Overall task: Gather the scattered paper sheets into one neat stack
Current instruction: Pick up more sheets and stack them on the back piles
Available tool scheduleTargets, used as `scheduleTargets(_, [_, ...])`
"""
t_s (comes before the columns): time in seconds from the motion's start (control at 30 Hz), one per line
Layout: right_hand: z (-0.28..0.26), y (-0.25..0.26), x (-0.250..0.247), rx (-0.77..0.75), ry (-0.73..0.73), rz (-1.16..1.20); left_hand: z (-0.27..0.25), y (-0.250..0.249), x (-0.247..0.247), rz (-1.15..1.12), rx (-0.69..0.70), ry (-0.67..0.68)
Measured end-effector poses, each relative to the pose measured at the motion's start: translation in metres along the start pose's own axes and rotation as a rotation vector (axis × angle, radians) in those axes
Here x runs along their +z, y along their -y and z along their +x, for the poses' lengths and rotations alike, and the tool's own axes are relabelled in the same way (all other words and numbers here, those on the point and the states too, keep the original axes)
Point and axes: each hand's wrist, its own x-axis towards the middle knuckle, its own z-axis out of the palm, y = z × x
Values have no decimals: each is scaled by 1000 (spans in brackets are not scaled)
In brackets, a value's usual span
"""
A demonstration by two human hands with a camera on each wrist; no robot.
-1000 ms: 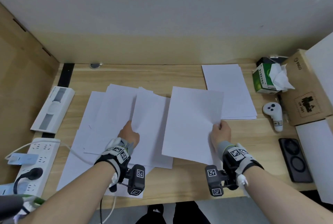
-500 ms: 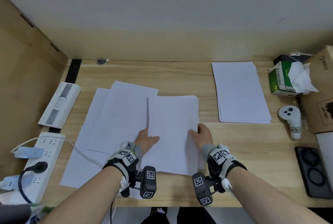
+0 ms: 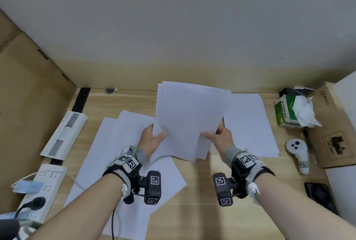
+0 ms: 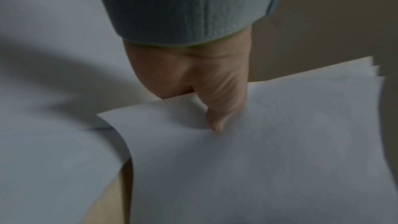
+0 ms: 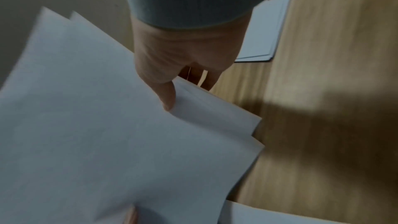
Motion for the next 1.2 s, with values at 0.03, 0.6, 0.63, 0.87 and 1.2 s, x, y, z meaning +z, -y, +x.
scheduleTargets(0.03, [4, 8, -1, -18, -15, -2, 5, -9, 1, -12, 1, -20])
scheduleTargets(0.6, [19, 16, -1, 35, 11, 69, 27, -11, 36, -41, -128, -61])
scheduleTargets(0.63, [21, 16, -3, 43, -2, 74, 29, -11, 37, -40, -145, -54])
scheduleTargets(0.87, [43, 3, -17, -10, -52, -87, 44, 1, 48, 19, -143, -36])
scheduleTargets(1.2, [114, -15, -12, 83, -161, -349, 95, 21, 78, 139, -359, -25])
